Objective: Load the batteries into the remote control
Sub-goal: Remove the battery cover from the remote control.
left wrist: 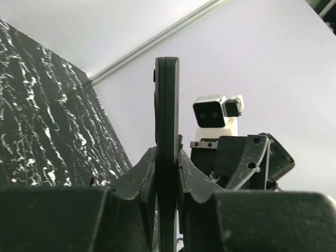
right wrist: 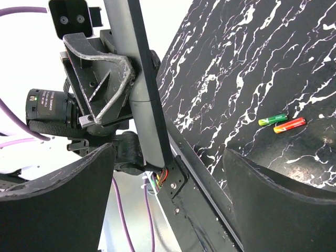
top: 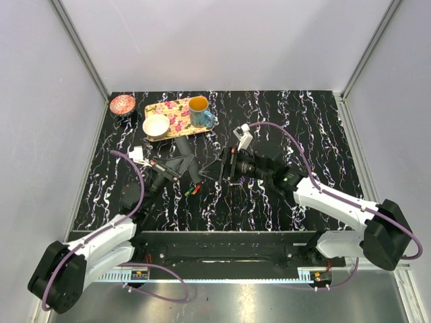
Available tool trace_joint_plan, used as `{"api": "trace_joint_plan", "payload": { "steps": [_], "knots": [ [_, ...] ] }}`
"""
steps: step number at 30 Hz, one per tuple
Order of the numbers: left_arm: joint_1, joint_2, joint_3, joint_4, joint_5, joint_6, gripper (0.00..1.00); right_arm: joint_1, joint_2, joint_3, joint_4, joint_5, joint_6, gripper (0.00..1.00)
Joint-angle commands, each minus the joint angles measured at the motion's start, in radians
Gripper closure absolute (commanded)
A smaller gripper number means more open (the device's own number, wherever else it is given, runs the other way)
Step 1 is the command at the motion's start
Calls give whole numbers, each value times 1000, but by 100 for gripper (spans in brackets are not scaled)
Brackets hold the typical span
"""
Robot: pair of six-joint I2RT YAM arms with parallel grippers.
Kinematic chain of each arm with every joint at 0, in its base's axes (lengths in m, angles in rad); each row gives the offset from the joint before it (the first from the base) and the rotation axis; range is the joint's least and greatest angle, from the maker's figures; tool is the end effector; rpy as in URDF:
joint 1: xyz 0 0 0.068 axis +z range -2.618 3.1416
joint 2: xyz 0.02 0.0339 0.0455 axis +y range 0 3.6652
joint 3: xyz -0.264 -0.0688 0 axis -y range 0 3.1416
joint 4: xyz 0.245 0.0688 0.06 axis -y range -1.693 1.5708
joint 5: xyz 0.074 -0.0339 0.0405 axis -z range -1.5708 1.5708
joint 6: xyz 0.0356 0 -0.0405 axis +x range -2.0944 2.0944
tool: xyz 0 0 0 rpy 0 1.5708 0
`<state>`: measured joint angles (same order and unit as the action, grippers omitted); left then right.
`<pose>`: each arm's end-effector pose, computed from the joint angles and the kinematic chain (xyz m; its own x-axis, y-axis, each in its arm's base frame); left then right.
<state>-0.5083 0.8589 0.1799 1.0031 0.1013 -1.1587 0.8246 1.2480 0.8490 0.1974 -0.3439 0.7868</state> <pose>0.1551 -0.0906 0.2411 -0.4090 -0.8157 -0.4092 0.4824 0.1874 -0.8557 0.1885 0.2216 0.3024 -0.7443 0.1770 -0.6440 -0.5502 0.3841 0.7414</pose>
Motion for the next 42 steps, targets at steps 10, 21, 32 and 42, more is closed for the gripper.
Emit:
{"api": "trace_joint_plan", "payload": {
  "steps": [10, 21, 32, 42],
  "knots": [
    [4, 69, 18, 264, 123, -26, 100, -2, 80, 48, 183, -132, 91, 11],
    [-39, -109, 81, -72, -98, 277, 100, -48, 151, -7, 367, -133, 333, 12],
    [-70, -109, 81, -112, -193, 321, 100, -50, 269, 30, 510, -204, 424, 15],
    [-84, -90, 81, -81, -190, 320, 100, -50, 303, 39, 530, -216, 453, 28]
  ]
}}
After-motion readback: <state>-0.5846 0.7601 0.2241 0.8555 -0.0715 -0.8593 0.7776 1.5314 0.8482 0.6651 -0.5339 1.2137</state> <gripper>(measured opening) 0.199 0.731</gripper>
